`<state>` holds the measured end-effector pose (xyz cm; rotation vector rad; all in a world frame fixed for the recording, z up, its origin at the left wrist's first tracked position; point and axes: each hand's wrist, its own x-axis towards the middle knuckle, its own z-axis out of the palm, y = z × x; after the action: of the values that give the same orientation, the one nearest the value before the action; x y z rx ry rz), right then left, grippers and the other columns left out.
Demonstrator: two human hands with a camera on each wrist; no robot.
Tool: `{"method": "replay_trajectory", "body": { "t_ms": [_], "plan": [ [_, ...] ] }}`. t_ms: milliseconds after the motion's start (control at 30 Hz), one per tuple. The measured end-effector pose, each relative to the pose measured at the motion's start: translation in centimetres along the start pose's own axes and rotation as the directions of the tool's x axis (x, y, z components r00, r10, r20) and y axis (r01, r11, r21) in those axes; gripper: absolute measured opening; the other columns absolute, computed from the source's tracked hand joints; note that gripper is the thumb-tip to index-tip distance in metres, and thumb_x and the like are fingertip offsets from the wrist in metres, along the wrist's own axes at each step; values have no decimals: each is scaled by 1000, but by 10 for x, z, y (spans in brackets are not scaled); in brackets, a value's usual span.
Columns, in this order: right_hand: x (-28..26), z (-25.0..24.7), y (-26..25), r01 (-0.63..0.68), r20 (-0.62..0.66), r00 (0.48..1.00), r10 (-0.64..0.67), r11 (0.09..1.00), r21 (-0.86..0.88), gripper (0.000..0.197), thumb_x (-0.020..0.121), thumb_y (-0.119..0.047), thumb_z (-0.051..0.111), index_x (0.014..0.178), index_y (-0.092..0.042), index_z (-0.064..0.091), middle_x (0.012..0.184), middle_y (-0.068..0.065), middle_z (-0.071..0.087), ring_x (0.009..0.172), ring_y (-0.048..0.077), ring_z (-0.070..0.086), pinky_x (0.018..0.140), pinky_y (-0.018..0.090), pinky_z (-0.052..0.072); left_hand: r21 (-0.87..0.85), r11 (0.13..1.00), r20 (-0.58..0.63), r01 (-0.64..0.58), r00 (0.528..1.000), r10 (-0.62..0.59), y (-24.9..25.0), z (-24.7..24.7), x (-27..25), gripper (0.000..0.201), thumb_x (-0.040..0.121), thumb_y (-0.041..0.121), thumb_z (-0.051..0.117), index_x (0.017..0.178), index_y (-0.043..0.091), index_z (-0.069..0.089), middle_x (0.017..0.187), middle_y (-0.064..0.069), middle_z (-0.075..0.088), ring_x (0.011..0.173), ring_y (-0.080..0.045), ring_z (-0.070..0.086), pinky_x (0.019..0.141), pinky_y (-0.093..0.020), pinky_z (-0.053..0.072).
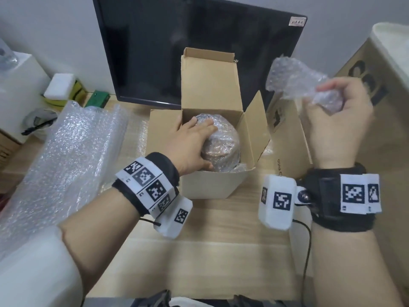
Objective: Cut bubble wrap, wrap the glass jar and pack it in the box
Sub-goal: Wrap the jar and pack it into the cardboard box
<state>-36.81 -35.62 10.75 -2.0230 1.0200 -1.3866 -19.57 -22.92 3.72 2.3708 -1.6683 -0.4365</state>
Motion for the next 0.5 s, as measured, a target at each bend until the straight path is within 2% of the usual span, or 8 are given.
{"method": "replay_trajectory", "body": {
  "t_ms": [67, 133, 233, 300, 333, 400, 467, 500],
  "plan": [
    [-1, 12, -42, 106, 60, 991, -118, 980, 170, 41, 70, -1, 62, 88, -30, 41, 87, -17, 47, 80, -10, 49, 75, 7, 38, 0, 1000, -1, -10, 1000, 10, 0, 1, 0, 91, 72, 45, 72, 146, 29, 22, 158, 9, 12, 146, -22, 7, 116, -41, -4],
    [-8, 36, -66, 159, 187, 963, -193, 971, 180, 40, 68, 2, 59, 92, -23, 40, 85, -15, 45, 77, 0, 50, 70, 14, 41, 4, 1000, -10, -25, 1000, 25, -1, 3, -1, 88, 74, 44, 70, 146, 28, 22, 158, 8, 12, 146, -24, 6, 116, -42, -4],
    [-17, 84, -66, 278, 431, 879, -203, 953, -118, 26, 73, 1, 59, 86, -19, 47, 90, -7, 48, 82, 13, 50, 70, 26, 46, -26, 998, -49, -53, 997, 52, 1, 7, -4, 76, 80, 47, 61, 145, 30, 25, 157, 8, 16, 145, -25, 9, 116, -42, 1],
    [-17, 112, -54, 300, 557, 824, -107, 916, -266, 18, 79, -3, 60, 83, -17, 50, 99, 1, 45, 86, 22, 51, 75, 36, 49, -65, 995, -72, -71, 995, 66, -3, 6, -4, 62, 84, 47, 54, 140, 29, 34, 153, 5, 28, 143, -24, 17, 115, -41, 7],
    [-16, 122, -49, 285, 626, 779, -42, 913, -293, 14, 79, -6, 62, 82, -16, 53, 99, 3, 43, 85, 23, 50, 76, 39, 49, -65, 995, -77, -79, 994, 74, -5, 5, -5, 54, 86, 45, 52, 136, 28, 40, 148, 2, 36, 141, -23, 21, 115, -40, 10],
    [-15, 137, -43, 263, 769, 637, 57, 921, -286, 10, 79, -15, 67, 86, -15, 59, 101, 3, 43, 89, 23, 50, 80, 34, 44, -50, 993, -85, -104, 991, 100, -12, 3, -4, 45, 87, 38, 47, 130, 28, 47, 144, -2, 42, 140, -22, 22, 116, -39, 8],
    [-14, 143, -35, 276, 867, 490, 85, 929, -247, 18, 85, -21, 63, 100, -11, 66, 116, 5, 50, 105, 24, 52, 90, 29, 39, -53, 991, -54, -120, 992, 118, -14, 3, -3, 48, 85, 36, 47, 132, 29, 46, 146, -3, 39, 142, -24, 16, 116, -39, 2],
    [-14, 145, -32, 272, 892, 443, 86, 935, -225, 22, 88, -22, 59, 105, -11, 67, 122, 5, 53, 112, 22, 51, 96, 28, 37, -62, 991, -35, -120, 992, 117, -15, 4, -3, 50, 83, 36, 48, 133, 30, 46, 146, -3, 39, 141, -24, 16, 115, -40, 1]
  ]
}}
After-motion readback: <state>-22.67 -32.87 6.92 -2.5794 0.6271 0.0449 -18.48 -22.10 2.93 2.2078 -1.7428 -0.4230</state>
